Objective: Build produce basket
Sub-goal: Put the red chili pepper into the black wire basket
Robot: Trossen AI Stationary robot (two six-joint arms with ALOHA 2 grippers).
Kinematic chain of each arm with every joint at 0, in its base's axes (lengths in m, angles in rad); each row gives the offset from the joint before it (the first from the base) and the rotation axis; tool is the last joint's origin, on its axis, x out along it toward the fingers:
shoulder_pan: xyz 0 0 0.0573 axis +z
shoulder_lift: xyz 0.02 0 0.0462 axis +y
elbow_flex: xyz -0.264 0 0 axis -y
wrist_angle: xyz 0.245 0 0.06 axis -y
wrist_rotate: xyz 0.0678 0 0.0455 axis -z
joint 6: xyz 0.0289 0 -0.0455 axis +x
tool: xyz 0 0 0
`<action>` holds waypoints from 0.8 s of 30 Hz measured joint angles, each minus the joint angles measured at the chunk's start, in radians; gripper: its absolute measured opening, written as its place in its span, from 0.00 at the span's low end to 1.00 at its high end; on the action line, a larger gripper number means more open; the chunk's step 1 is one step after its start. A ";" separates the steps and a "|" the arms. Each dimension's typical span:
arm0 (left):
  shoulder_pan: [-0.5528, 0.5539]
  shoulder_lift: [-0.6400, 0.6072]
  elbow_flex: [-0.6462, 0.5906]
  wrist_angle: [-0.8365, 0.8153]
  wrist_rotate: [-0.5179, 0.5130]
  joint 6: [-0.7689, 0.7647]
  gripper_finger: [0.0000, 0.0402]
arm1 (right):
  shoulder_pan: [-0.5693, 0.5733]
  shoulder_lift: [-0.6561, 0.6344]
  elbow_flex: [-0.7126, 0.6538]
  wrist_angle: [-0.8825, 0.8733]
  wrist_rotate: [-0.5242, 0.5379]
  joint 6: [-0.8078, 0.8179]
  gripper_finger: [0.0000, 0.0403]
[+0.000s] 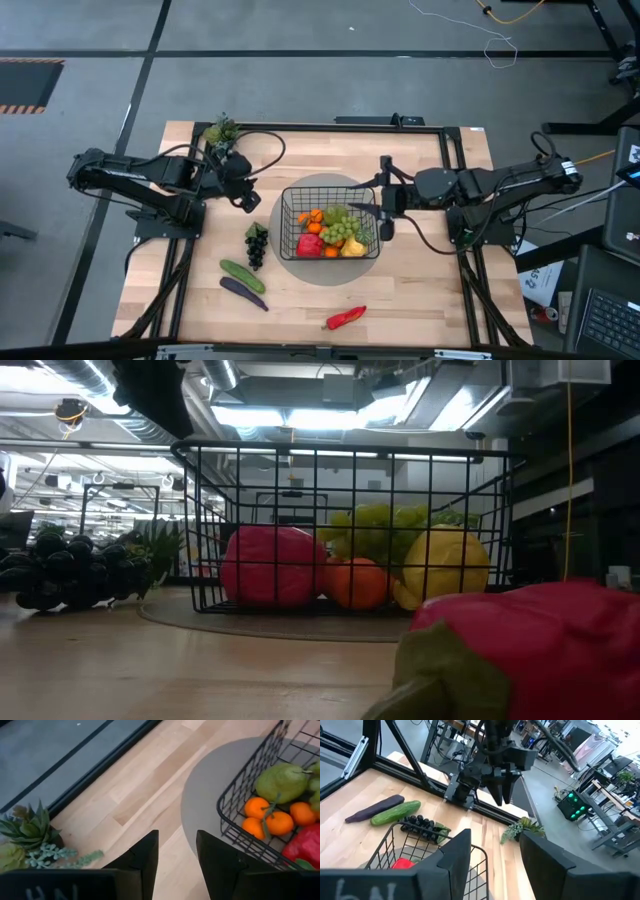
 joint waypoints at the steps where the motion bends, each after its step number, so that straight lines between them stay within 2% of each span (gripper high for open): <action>1: -0.003 0.000 0.000 0.000 0.005 0.000 0.32 | 0.000 0.005 0.000 -0.002 0.000 0.011 0.42; 6: -0.024 0.000 0.000 0.001 0.029 -0.003 0.32 | 0.000 0.046 0.000 -0.003 -0.027 0.178 0.42; 8: -0.031 0.000 0.000 0.001 0.036 -0.007 0.32 | 0.000 0.068 0.000 -0.003 -0.109 0.288 0.42; 11: -0.040 0.000 0.000 0.002 0.036 -0.007 0.32 | 0.013 0.107 0.000 0.012 -0.301 0.450 0.42; 14: -0.045 0.000 0.000 0.002 0.037 -0.006 0.32 | 0.051 0.164 0.000 0.021 -0.425 0.537 0.42; 17: -0.049 0.000 0.000 0.002 0.038 0.000 0.32 | 0.099 0.234 0.000 0.021 -0.446 0.590 0.42; 20: -0.049 0.000 0.000 0.002 0.039 0.002 0.32 | 0.150 0.308 0.000 0.037 -0.444 0.714 0.42; 24: -0.048 0.000 0.000 0.007 0.038 0.069 0.32 | 0.213 0.414 0.000 0.149 -0.444 0.885 0.42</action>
